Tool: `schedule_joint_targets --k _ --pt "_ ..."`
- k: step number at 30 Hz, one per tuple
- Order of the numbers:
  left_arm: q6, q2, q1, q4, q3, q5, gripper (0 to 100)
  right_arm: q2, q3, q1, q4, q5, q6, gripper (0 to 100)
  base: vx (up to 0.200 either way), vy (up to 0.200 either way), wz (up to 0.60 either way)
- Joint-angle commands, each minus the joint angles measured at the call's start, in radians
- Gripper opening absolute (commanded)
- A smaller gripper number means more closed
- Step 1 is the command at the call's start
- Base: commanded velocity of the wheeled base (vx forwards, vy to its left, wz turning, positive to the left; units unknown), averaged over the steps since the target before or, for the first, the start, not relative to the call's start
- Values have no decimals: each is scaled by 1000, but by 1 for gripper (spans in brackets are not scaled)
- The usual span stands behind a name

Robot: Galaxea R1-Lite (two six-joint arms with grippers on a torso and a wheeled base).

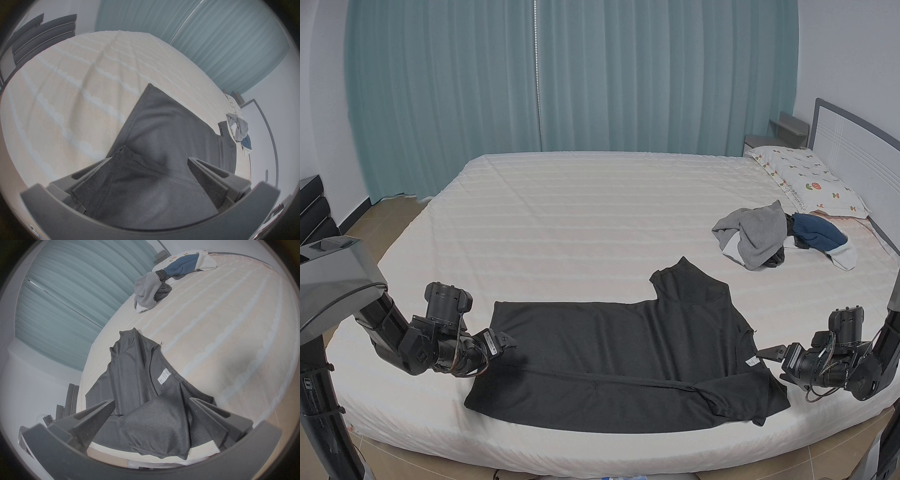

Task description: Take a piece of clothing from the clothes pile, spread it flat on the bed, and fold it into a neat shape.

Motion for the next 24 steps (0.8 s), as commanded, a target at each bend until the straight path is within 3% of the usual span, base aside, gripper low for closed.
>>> schedule_joint_targets --k 1,19,20,24 --pt "0 -2 -12 -2 6 0 100 -7 1 0 0 2 1 100 0 0 0" --pt "-3 40 -32 -2 0 0 100 -4 1 0 0 2 -1 100 0 0 0" --pt "-3 40 -32 -2 0 0 0 -4 1 0 0 2 -1 100 0 0 0" --pt "-3 37 -32 0 -3 1 0 -4 1 0 0 2 -1 100 0 0 0"
